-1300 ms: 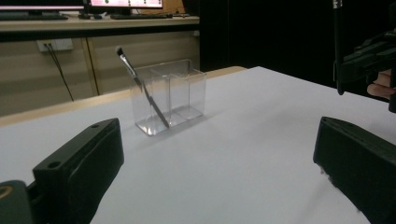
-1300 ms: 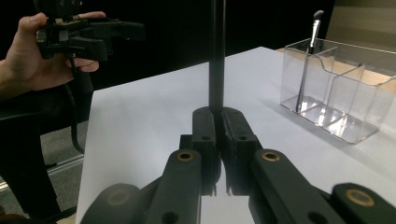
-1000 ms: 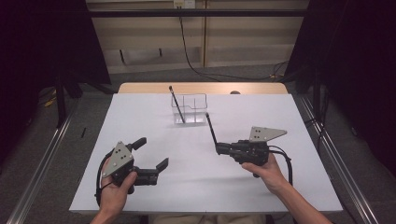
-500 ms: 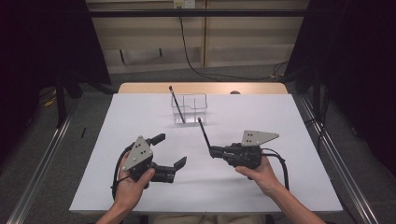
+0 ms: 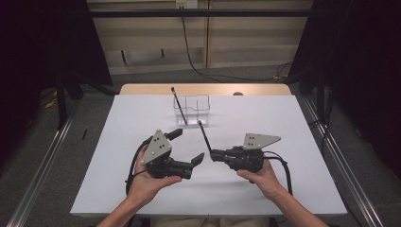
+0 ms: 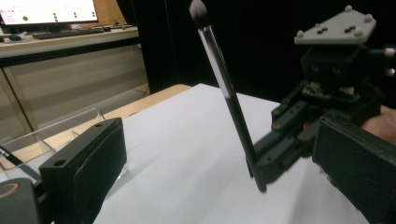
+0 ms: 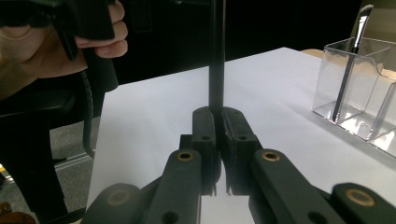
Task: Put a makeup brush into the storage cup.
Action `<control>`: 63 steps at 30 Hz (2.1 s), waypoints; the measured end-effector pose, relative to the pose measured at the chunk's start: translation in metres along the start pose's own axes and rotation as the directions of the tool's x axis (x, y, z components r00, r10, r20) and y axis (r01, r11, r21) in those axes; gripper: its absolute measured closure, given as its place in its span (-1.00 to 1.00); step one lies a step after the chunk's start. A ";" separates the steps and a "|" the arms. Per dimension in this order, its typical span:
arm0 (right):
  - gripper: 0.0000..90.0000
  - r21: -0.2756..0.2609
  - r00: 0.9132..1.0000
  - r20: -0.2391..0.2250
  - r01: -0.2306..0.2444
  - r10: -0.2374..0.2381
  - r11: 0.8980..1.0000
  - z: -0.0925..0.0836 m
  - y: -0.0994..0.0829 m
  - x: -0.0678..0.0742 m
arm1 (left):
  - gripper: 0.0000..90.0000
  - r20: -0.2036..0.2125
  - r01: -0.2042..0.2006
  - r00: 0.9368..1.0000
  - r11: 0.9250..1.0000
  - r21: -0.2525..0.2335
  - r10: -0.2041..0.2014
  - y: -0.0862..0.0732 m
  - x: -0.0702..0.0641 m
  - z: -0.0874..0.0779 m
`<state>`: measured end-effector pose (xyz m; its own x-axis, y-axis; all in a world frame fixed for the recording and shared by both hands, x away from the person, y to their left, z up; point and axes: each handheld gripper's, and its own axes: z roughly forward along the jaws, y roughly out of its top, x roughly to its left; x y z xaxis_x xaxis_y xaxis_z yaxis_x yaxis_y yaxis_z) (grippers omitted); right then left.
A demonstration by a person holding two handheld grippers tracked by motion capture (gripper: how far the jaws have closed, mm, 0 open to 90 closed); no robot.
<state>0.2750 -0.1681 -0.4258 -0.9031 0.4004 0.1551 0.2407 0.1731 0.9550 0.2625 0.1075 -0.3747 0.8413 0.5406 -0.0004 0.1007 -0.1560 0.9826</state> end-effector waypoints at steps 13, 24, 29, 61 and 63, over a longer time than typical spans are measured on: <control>0.89 -0.001 1.000 -0.001 -0.001 0.001 1.000 -0.001 0.000 0.000 | -0.56 -0.006 0.029 1.000 0.999 -0.017 -0.029 0.007 -0.005 0.024; 0.89 0.010 1.000 0.002 -0.003 0.003 1.000 0.000 -0.003 -0.002 | -0.12 -0.017 0.056 0.998 0.998 0.011 -0.056 -0.001 -0.002 0.032; 0.89 0.013 1.000 0.005 -0.005 0.005 1.000 0.001 -0.004 -0.001 | 0.13 -0.012 0.082 0.997 0.997 0.010 -0.082 -0.001 0.001 0.032; 0.87 0.019 1.000 0.002 0.000 0.000 1.000 0.006 -0.008 0.001 | 0.85 0.113 0.164 0.980 0.986 0.010 -0.164 -0.005 0.000 0.031; 0.88 0.016 1.000 0.001 -0.004 0.004 1.000 0.006 -0.008 0.001 | 0.86 0.111 0.153 0.982 0.988 0.011 -0.153 -0.004 -0.001 0.031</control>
<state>0.2742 -0.1637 -0.4344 -0.9017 0.4020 0.1590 0.2504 0.1857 0.9502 0.2777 0.0819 -0.3843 0.8695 0.4634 -0.1711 0.2338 -0.0808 0.9689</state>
